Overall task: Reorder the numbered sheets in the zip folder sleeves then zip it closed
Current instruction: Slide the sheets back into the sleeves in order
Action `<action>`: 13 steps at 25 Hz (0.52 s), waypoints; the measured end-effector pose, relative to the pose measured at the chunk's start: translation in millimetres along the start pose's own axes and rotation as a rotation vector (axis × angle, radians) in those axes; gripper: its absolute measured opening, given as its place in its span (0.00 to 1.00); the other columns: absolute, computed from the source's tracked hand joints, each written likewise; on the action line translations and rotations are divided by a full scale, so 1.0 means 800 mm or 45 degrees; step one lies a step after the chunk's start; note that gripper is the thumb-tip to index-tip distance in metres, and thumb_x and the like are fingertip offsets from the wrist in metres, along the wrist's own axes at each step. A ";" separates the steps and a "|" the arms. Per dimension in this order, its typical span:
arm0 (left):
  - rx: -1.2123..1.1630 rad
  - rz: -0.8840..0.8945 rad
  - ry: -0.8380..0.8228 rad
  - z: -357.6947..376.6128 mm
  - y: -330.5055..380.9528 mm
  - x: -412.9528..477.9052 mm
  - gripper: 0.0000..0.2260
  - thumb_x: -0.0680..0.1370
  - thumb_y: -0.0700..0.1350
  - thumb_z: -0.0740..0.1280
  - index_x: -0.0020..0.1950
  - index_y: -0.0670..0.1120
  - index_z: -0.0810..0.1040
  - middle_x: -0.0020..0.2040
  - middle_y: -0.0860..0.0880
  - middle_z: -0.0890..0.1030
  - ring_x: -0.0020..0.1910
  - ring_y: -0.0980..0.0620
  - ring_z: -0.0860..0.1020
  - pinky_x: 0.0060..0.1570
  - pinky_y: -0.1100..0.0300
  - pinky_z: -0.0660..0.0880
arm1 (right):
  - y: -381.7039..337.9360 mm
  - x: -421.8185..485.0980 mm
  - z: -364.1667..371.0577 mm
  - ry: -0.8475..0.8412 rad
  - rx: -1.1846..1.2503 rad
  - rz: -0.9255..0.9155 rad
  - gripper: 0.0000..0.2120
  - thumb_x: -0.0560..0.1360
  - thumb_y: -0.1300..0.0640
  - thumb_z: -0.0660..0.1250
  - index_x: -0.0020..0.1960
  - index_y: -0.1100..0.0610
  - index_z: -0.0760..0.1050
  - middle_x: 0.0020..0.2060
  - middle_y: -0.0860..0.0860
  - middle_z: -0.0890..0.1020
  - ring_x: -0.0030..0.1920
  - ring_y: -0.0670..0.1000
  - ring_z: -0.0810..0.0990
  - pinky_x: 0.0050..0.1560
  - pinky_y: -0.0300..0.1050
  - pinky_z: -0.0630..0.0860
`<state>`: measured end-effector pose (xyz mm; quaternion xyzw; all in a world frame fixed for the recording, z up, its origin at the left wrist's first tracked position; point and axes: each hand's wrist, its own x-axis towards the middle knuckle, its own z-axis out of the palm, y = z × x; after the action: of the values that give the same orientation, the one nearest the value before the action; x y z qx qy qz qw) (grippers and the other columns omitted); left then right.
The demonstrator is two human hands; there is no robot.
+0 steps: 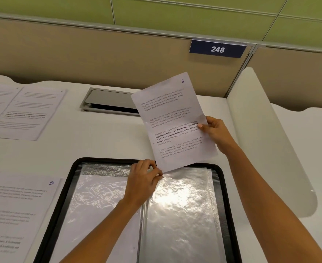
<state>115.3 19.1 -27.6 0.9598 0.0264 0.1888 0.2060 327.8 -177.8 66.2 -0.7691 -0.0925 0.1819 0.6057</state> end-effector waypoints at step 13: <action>0.011 0.162 -0.115 0.022 0.049 0.023 0.08 0.72 0.48 0.71 0.50 0.51 0.79 0.43 0.57 0.81 0.44 0.54 0.77 0.47 0.59 0.69 | 0.024 -0.013 0.037 -0.055 -0.011 0.138 0.09 0.78 0.60 0.67 0.57 0.57 0.79 0.48 0.52 0.85 0.44 0.52 0.85 0.47 0.47 0.81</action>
<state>138.2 -21.1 -20.3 0.9679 -0.0430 0.1580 0.1905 305.2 -159.6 43.8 -0.7714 -0.0645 0.2305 0.5897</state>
